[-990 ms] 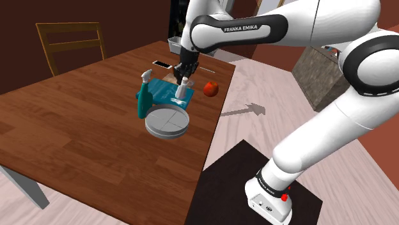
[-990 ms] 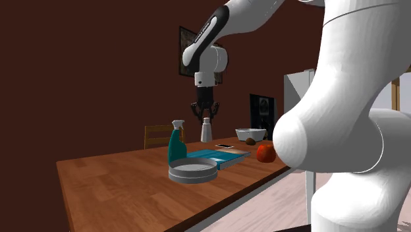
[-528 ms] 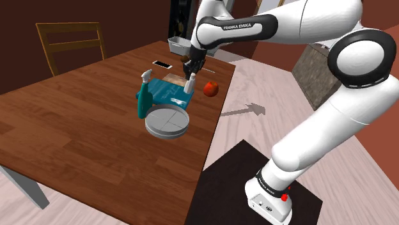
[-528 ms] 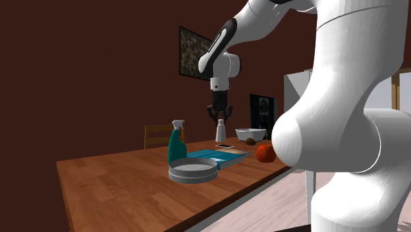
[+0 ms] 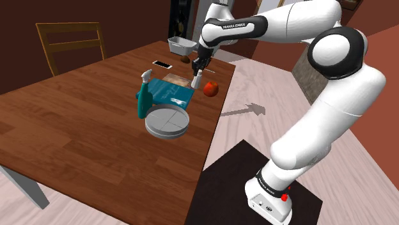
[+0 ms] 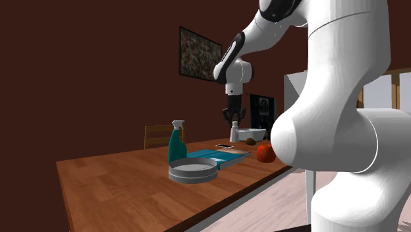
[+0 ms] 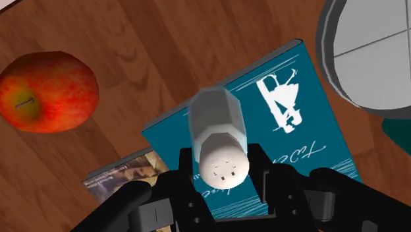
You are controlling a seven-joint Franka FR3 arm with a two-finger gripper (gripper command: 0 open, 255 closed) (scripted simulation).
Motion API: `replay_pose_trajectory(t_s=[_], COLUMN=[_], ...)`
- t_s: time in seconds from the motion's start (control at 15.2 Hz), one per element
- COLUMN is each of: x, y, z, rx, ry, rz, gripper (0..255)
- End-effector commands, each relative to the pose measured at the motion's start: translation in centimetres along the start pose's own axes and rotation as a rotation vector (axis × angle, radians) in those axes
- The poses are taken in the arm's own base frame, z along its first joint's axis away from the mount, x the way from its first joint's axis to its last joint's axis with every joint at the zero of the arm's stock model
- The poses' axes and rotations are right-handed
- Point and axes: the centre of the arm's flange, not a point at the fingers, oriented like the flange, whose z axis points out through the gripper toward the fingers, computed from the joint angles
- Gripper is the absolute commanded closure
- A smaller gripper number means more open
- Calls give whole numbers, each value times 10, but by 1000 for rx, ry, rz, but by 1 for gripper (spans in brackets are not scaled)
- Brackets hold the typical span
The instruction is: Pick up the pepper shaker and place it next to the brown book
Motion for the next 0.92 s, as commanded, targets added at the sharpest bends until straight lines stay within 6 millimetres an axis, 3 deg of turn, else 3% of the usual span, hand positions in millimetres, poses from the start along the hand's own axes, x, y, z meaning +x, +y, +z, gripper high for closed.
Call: replay_pose_trajectory(t_s=[0.0,0.86], x=[7,53], y=[27,188], z=[7,47], rx=[-1,-1], ry=[0,0], rz=[-1,-1], gripper=[255,255])
